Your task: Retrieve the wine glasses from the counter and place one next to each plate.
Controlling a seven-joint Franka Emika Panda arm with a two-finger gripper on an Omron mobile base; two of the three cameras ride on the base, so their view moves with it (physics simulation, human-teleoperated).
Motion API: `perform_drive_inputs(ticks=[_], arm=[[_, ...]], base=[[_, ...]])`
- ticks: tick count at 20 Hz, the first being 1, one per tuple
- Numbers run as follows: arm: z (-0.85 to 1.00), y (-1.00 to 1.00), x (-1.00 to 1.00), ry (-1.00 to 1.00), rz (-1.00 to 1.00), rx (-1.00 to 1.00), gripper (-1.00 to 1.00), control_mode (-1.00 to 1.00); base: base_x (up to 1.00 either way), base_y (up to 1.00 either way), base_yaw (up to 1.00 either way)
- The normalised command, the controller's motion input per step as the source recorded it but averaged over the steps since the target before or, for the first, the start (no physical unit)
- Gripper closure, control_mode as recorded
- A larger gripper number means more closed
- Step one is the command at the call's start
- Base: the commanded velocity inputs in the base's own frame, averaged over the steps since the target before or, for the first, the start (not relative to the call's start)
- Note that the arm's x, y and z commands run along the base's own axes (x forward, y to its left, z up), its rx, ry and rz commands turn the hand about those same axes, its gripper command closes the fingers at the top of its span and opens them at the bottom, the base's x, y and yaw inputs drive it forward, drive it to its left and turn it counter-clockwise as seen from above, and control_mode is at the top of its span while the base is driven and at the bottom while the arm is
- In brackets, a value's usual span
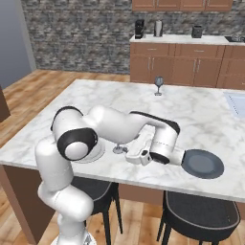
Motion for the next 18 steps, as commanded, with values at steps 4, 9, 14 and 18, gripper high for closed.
perform_drive_inputs(ticks=[4, 9, 14, 18], arm=[[0.97, 0.23, -0.35, -0.08, 0.01, 0.00, -1.00, -1.00], [0.75, 0.13, -0.21, 0.00, 0.12, 0.00, -1.00, -1.00], [0.48, 0.21, -0.58, -0.07, 0.13, 0.00, -1.00, -1.00], [0.40, 0.56, -0.44, -0.21, 0.10, 0.00, -1.00, -1.00]], base=[[0.00, 0.00, 0.00], [0.00, 0.00, 0.00], [0.00, 0.00, 0.00], [0.00, 0.00, 0.00]])
